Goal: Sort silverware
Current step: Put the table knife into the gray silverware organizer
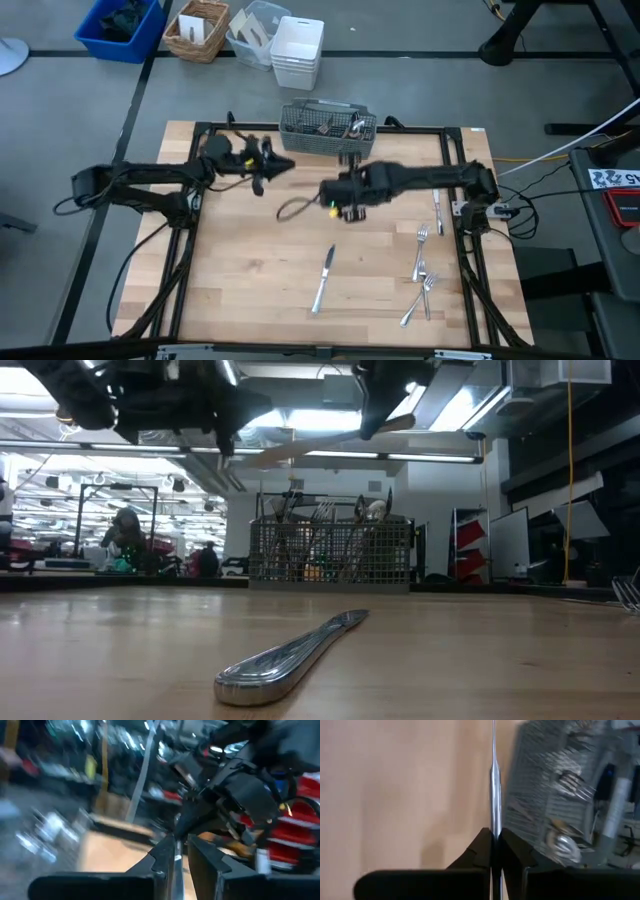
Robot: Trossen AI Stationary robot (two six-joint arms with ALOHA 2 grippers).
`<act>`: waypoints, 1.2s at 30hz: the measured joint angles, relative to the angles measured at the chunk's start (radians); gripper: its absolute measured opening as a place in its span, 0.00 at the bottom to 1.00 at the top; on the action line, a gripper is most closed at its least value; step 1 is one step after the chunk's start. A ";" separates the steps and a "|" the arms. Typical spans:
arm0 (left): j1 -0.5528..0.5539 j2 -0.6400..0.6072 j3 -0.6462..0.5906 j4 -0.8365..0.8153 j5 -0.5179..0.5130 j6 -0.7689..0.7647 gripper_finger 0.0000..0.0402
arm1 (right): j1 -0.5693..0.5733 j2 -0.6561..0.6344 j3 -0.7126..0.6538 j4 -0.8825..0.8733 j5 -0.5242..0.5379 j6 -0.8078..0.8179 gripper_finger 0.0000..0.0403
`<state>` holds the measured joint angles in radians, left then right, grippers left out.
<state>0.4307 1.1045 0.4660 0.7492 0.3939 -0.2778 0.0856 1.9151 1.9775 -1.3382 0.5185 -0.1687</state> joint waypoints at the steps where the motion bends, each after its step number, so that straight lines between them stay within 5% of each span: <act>1: 0.018 -0.018 0.000 -0.001 -0.012 0.046 0.11 | -0.024 -0.011 0.000 0.003 0.003 -0.023 0.06; 7: 0.087 -0.067 0.000 -0.003 -0.122 0.279 0.11 | -0.229 -0.045 0.000 0.081 -0.087 -0.127 0.07; 15: 0.126 -0.064 0.000 -0.099 -0.143 0.303 0.11 | -0.448 -0.043 -0.060 0.382 -0.503 -0.141 0.07; 30: 0.161 -0.138 0.000 -0.226 -0.145 0.202 0.11 | -0.472 -0.043 -0.116 0.747 -0.662 -0.124 0.07; 36: 0.156 -0.138 0.000 -0.207 -0.146 0.310 0.11 | -0.472 -0.043 -0.116 0.816 -0.722 -0.124 0.07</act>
<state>0.5872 0.9668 0.4656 0.5419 0.2482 0.0325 -0.3866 1.8717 1.8618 -0.5220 -0.2033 -0.2926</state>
